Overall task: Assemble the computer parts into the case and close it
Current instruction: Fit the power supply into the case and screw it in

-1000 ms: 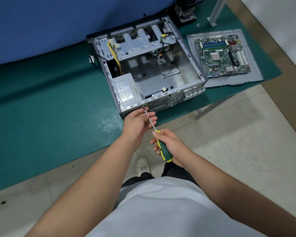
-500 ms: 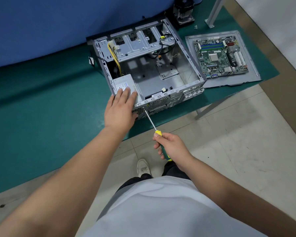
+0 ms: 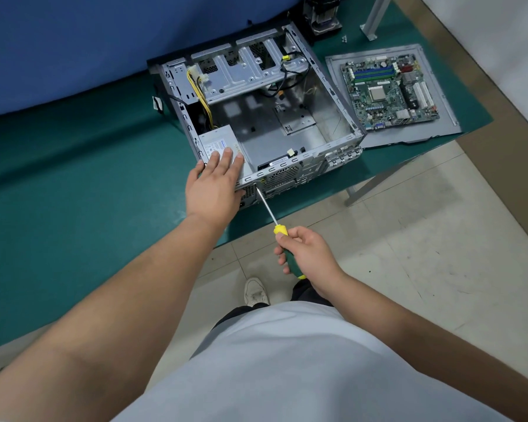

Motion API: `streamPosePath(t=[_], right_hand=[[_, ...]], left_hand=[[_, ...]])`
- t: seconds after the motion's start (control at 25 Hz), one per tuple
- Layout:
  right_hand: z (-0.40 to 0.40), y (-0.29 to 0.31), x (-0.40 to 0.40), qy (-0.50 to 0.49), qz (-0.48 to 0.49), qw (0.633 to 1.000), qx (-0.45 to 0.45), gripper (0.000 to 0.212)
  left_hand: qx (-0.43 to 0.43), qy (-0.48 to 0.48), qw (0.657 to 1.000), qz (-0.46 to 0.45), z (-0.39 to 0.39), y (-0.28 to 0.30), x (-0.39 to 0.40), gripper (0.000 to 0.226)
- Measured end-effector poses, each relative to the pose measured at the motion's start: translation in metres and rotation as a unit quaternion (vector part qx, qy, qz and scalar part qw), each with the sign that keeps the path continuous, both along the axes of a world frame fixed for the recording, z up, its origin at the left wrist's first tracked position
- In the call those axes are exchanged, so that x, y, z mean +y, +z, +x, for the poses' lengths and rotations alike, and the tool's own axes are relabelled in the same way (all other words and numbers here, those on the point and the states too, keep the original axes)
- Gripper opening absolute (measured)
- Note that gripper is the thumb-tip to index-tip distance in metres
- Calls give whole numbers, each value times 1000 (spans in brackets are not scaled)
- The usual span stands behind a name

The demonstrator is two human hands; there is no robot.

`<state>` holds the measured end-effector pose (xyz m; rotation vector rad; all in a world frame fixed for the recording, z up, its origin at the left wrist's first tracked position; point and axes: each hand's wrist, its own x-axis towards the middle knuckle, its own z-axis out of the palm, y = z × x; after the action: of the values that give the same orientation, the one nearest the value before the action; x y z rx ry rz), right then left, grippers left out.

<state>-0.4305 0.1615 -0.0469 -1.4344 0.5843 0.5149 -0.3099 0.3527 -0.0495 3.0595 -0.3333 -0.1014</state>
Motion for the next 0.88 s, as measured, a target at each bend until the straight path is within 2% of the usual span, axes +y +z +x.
streamPosePath(t=[0.16,0.24,0.4,0.44,0.56,0.64,0.72,0.76,0.84,0.88], right_hand=[[3,3,1,-15,73,995,61,25],[1,3,4,-43,114,990,75,24],[-2,1,6,-42,78,993,74,26],[-1,1,4,-35,78,993,82,25],[1,4,-1,-15,94,990,102,37],[0,4,1,-25,108,989,94,32],[-2,2,2,-41,90,991,84,29],[-2,2,2,-48,87,991,84,29],[-2,3,0,-46,107,989,96,28],[-1,4,-1,-38,117,986,110,36]], left_hand=[[-1,7,1000,-16,1,0,0,73],[-5,9,1000,-23,0,-1,0,73],[-6,9,999,-33,3,-1,-1,74],[-6,10,999,-38,2,-1,-1,73],[7,3,999,-39,1,1,-1,73],[33,9,998,-51,1,5,-3,73],[30,33,991,-128,-7,11,-8,66],[-5,48,980,-191,-15,12,-13,56],[-70,107,942,-312,-41,11,-27,30],[-39,157,910,-382,-51,10,-35,20]])
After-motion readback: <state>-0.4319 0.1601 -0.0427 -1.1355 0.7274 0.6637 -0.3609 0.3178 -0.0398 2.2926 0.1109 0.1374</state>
